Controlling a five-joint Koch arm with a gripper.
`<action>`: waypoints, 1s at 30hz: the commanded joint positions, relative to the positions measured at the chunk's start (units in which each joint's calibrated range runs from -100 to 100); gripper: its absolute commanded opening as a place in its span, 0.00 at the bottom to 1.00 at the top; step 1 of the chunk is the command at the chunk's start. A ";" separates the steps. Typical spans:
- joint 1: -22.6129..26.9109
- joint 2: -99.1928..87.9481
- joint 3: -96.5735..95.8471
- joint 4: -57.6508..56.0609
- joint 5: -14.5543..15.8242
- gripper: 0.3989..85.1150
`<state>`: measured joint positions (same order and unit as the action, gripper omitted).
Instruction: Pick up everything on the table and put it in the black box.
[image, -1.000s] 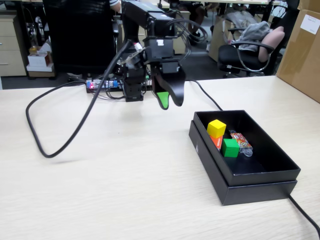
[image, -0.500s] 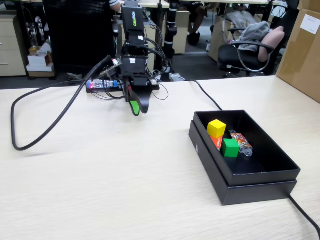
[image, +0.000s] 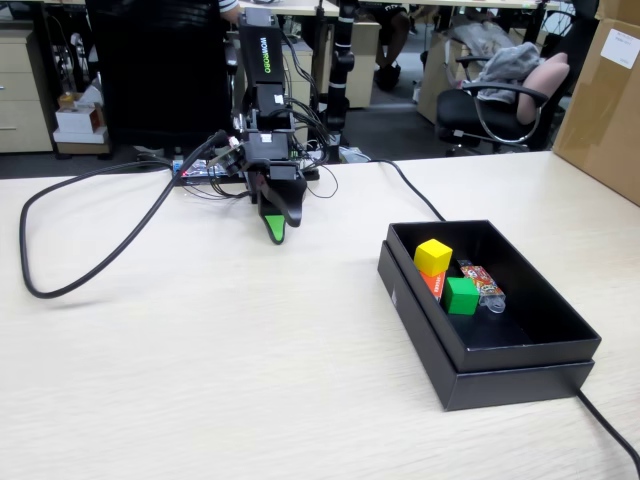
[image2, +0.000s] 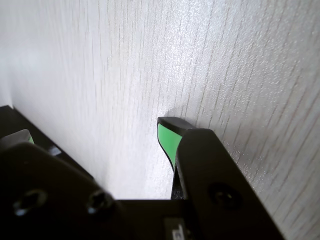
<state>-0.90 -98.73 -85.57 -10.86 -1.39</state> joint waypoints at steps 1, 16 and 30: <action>0.63 -0.81 -1.74 5.28 0.93 0.57; 1.27 0.11 -10.08 14.44 0.83 0.57; 0.49 0.80 -11.07 14.53 0.68 0.57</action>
<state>-0.17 -98.99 -95.89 4.44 -0.51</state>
